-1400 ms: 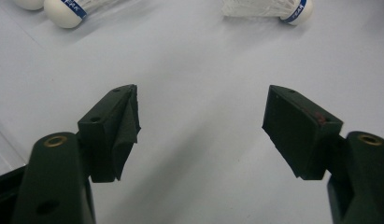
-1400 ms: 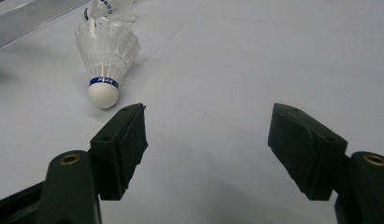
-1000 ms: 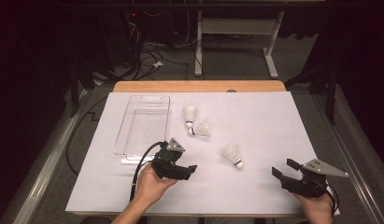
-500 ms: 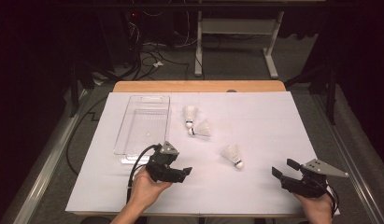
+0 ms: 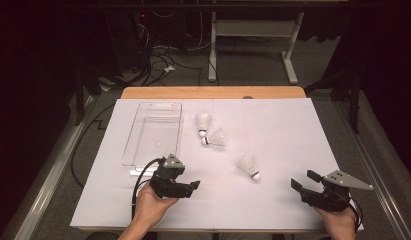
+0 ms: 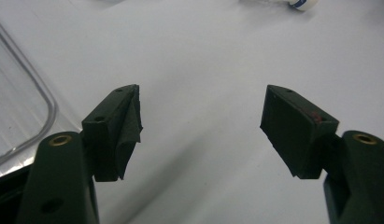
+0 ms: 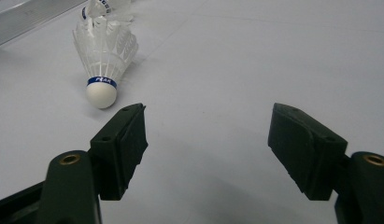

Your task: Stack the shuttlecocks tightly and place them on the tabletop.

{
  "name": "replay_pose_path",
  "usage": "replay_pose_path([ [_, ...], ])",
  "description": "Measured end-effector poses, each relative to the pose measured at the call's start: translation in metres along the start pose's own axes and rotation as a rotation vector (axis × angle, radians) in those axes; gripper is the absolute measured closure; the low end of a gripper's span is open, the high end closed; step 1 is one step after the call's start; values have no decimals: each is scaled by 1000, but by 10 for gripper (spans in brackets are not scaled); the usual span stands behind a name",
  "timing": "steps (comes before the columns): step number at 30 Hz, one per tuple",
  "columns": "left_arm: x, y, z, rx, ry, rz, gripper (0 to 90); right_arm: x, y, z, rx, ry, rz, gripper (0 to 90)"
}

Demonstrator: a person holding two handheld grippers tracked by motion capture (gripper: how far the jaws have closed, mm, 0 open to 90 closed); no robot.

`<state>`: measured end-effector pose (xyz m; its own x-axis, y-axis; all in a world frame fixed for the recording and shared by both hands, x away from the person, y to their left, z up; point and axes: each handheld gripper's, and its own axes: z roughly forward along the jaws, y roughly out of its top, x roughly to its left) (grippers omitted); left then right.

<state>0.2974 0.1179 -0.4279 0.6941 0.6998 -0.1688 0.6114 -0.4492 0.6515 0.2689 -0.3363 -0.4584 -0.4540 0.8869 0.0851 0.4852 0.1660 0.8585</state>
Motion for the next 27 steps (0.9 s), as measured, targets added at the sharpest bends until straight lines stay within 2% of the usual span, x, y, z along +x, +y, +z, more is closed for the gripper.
replay_pose_path([
  [11,3,-6,-4,-7,8,-2,298,0,0,0,-1,-3,-3,282],
  [27,9,-17,-14,-26,32,-25,297,0,0,0,1,-4,0,282],
])
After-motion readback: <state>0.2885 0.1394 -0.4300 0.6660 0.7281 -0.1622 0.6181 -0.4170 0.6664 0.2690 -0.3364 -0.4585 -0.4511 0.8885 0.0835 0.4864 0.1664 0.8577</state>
